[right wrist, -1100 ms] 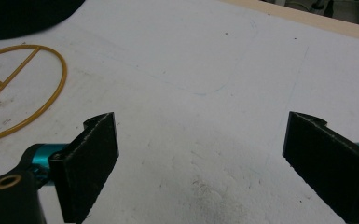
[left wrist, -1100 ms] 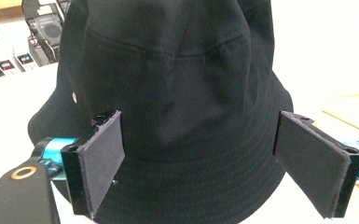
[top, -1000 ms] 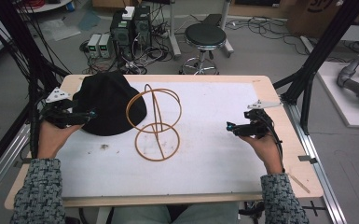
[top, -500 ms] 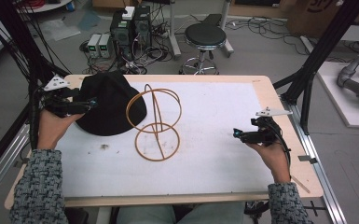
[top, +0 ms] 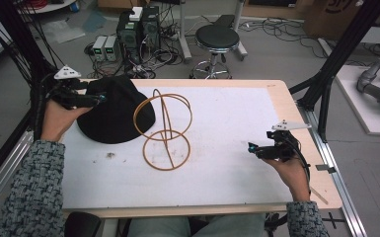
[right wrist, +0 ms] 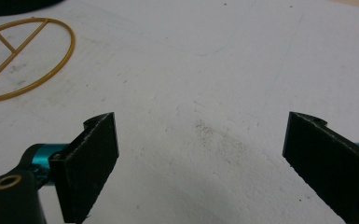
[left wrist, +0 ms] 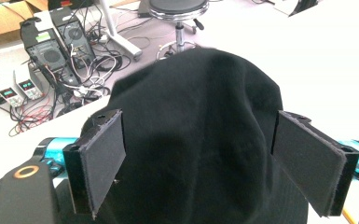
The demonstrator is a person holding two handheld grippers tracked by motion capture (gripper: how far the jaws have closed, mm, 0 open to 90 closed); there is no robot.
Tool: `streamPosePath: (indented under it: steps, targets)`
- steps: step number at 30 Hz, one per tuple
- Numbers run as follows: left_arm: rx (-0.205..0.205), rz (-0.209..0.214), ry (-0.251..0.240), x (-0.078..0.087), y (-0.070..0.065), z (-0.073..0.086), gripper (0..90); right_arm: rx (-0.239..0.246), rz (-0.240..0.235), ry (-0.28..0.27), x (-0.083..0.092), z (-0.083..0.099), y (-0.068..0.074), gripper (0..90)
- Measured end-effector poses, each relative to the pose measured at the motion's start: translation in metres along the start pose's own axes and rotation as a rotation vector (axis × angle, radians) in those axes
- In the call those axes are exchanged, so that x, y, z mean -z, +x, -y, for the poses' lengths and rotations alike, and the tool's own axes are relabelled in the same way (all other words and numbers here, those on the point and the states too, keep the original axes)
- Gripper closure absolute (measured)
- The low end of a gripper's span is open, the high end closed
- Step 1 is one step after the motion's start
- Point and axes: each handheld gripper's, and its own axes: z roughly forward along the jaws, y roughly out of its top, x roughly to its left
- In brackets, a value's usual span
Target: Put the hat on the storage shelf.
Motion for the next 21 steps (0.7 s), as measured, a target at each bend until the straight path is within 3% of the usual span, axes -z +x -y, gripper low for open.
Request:
streamPosePath:
  steps: [7,11,15,21]
  targets:
    - [-0.009,-0.005,-0.007,-0.014,0.005,-0.019,17.9,-0.027,0.001,-0.015,0.004,0.008,-0.002,10.1]
    - [-0.01,-0.001,-0.029,-0.022,0.004,-0.022,18.4,-0.029,0.003,-0.021,0.006,0.011,-0.003,10.1]
    - [-0.004,0.002,-0.013,-0.035,0.003,-0.025,18.5,-0.027,0.002,-0.018,0.007,0.012,-0.003,10.1]
    - [0.011,-0.02,-0.058,-0.046,0.003,-0.03,18.7,-0.034,0.003,-0.011,0.009,0.015,-0.003,10.1]
